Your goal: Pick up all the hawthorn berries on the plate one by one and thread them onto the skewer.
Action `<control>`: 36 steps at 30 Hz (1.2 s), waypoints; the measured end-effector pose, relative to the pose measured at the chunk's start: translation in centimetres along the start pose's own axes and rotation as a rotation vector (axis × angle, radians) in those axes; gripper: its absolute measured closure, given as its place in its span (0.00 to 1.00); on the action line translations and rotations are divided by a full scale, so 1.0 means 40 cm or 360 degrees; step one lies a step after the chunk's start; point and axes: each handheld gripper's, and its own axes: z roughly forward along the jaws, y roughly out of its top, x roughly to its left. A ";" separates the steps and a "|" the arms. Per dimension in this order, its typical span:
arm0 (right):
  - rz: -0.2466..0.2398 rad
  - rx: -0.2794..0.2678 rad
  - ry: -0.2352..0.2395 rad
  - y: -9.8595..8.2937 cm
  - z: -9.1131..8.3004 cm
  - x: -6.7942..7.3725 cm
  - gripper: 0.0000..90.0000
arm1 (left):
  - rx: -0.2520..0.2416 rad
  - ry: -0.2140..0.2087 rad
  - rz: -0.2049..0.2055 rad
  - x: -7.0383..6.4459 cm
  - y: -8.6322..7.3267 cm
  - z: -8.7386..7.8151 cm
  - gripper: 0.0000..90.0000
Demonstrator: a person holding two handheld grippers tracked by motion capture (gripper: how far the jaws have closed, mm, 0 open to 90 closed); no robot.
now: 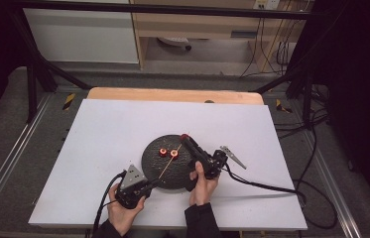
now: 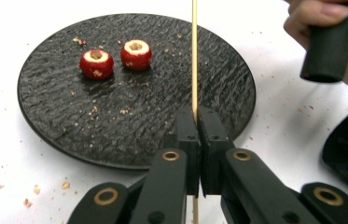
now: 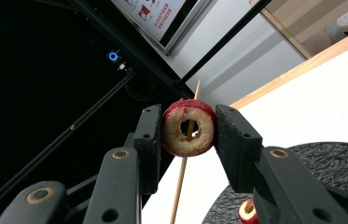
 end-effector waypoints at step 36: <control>-0.0078 0.0189 0.0003 -0.036 -0.027 0.003 0.70 | -0.0001 -0.0009 0.0018 -0.005 0.156 0.100 0.98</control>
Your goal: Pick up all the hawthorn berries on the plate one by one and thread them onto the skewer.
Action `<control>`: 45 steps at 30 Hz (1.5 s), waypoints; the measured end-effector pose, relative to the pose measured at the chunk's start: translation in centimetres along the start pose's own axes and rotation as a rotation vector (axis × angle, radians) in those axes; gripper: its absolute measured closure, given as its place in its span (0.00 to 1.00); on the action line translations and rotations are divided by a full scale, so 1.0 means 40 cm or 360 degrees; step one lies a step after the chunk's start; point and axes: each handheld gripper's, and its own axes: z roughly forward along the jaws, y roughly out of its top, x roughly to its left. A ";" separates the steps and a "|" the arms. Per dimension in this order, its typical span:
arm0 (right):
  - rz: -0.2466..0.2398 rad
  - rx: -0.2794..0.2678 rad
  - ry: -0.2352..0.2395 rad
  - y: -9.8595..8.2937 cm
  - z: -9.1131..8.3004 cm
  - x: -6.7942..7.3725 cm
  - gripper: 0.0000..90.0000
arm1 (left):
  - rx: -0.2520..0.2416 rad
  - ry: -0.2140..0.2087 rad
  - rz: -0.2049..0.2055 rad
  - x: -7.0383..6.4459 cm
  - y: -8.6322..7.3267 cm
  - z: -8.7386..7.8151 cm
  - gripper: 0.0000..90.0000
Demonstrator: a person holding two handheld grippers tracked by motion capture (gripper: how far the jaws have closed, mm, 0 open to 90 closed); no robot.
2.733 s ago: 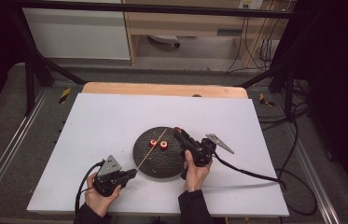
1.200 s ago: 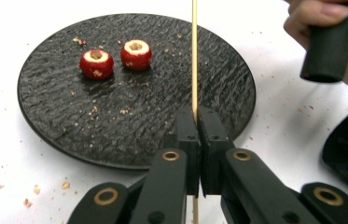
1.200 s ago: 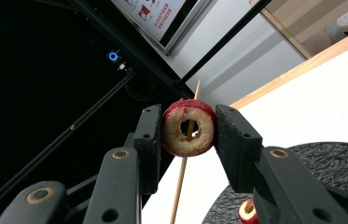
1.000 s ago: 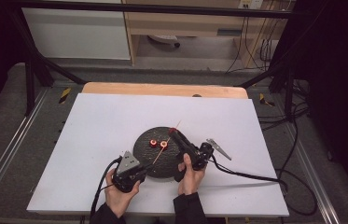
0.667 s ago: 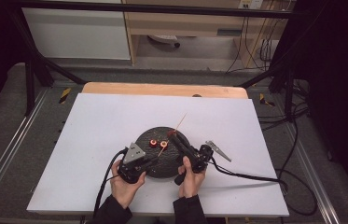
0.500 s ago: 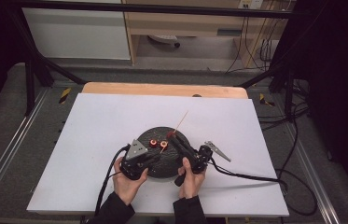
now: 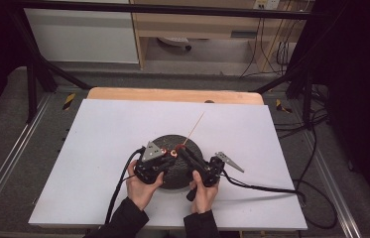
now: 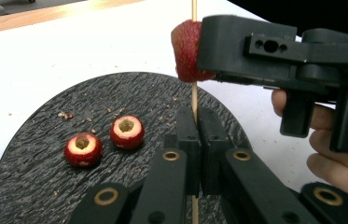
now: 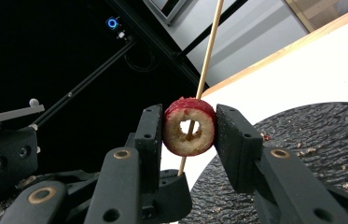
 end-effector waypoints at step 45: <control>-0.0809 0.0858 -0.0236 0.083 0.070 0.041 0.06 | 0.0108 0.0023 -0.0009 0.147 -0.217 -0.214 0.98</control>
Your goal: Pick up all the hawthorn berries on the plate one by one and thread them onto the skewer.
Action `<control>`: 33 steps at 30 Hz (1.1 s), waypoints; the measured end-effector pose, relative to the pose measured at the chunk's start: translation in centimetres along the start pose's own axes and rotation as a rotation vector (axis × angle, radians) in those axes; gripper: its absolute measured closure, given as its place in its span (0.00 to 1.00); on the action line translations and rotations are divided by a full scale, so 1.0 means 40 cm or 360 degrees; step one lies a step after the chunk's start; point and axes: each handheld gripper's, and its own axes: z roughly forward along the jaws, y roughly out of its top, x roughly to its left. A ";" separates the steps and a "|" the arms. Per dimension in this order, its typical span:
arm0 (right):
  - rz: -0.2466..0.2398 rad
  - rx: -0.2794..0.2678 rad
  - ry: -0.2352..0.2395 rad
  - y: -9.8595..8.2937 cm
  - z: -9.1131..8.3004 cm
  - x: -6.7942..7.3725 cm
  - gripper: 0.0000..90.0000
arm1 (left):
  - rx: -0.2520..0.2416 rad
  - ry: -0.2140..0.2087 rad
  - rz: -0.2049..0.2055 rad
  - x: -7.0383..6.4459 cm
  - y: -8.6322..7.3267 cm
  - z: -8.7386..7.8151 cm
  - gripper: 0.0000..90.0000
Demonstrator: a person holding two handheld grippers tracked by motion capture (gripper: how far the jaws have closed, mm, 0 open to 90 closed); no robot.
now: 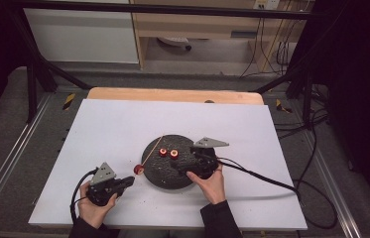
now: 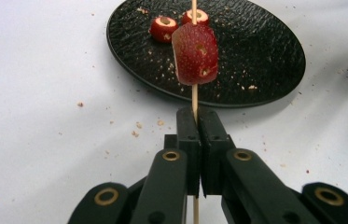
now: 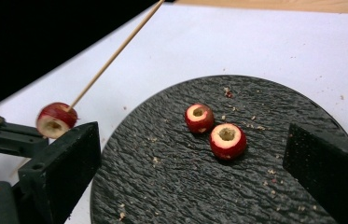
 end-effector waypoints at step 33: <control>-0.0267 0.0856 -0.0096 0.110 0.208 -0.063 0.56 | 0.0018 0.0006 -0.0021 0.012 -0.009 0.004 0.98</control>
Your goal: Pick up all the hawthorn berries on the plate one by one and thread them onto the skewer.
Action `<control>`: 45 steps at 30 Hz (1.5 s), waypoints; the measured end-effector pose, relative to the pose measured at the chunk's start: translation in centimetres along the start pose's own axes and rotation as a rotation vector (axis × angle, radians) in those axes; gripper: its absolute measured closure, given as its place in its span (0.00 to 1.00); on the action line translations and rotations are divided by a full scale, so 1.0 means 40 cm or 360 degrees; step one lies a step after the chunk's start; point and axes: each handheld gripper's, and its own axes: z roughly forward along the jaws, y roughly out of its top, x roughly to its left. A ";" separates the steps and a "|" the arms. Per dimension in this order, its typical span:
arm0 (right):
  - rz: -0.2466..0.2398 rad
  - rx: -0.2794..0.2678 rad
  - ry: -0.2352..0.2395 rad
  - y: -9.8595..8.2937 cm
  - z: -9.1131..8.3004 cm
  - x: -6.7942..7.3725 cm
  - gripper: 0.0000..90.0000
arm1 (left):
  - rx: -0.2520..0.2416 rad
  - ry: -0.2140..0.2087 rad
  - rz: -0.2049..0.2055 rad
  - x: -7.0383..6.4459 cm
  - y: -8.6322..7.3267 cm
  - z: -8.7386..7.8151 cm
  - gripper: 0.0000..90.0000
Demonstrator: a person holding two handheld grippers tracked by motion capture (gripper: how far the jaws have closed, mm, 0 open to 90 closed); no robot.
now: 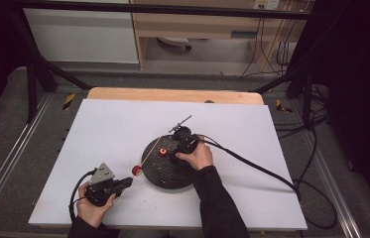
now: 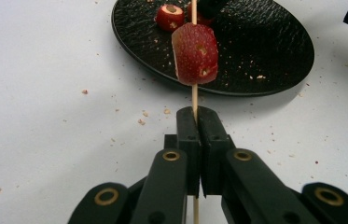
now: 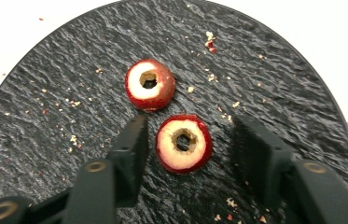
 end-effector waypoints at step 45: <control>0.0266 -0.0430 0.0165 -0.063 -0.140 0.026 0.68 | -0.0030 0.0002 0.0011 -0.009 0.005 0.002 0.98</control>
